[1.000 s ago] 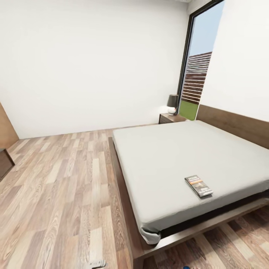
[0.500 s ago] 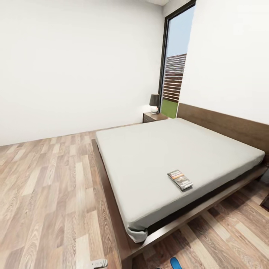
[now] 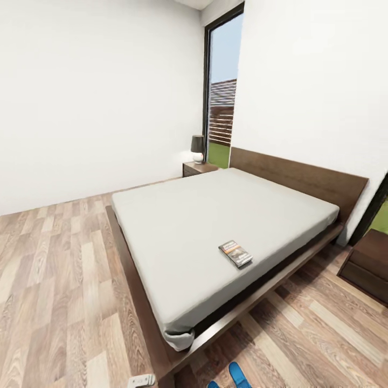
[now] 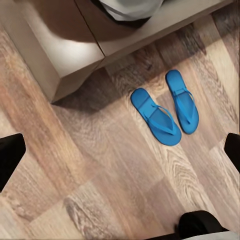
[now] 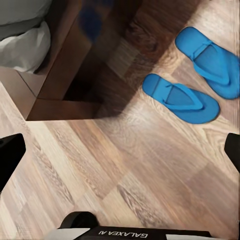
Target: In the bedroom, move the book from the bed onto either nightstand, and place the two sandals side by side next to the bed.
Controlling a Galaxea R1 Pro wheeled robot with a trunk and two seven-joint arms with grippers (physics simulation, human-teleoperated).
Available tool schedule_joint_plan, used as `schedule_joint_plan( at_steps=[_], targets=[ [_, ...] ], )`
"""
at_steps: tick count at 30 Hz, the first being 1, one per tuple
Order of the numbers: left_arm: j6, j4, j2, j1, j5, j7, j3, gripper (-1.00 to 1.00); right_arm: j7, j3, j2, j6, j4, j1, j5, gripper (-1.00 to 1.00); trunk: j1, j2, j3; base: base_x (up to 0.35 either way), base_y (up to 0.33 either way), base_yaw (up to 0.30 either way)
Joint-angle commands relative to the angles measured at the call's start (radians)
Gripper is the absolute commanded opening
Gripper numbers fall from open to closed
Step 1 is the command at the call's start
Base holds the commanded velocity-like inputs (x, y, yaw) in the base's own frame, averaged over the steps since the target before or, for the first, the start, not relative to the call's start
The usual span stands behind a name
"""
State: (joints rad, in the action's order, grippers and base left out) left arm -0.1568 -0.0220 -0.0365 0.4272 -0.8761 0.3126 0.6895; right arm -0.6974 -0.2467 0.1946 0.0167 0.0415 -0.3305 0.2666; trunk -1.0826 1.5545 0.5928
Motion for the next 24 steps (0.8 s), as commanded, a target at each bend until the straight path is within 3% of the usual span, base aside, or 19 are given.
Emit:
schedule_joint_plan(
  at_steps=[1,24],
  targets=[
    [-0.004,0.002,0.0,0.001,-0.009,0.004,0.008,1.0,-0.004,0.0,0.0,0.002,-0.002,-0.001,0.003,1.0,0.0,0.0,0.001,0.0,0.0,-0.3],
    [-0.005,0.002,0.0,0.001,-0.009,0.004,0.008,1.0,-0.004,0.0,0.0,0.002,-0.002,-0.001,0.003,1.0,0.0,0.0,0.001,0.0,0.0,-0.3]
  ],
)
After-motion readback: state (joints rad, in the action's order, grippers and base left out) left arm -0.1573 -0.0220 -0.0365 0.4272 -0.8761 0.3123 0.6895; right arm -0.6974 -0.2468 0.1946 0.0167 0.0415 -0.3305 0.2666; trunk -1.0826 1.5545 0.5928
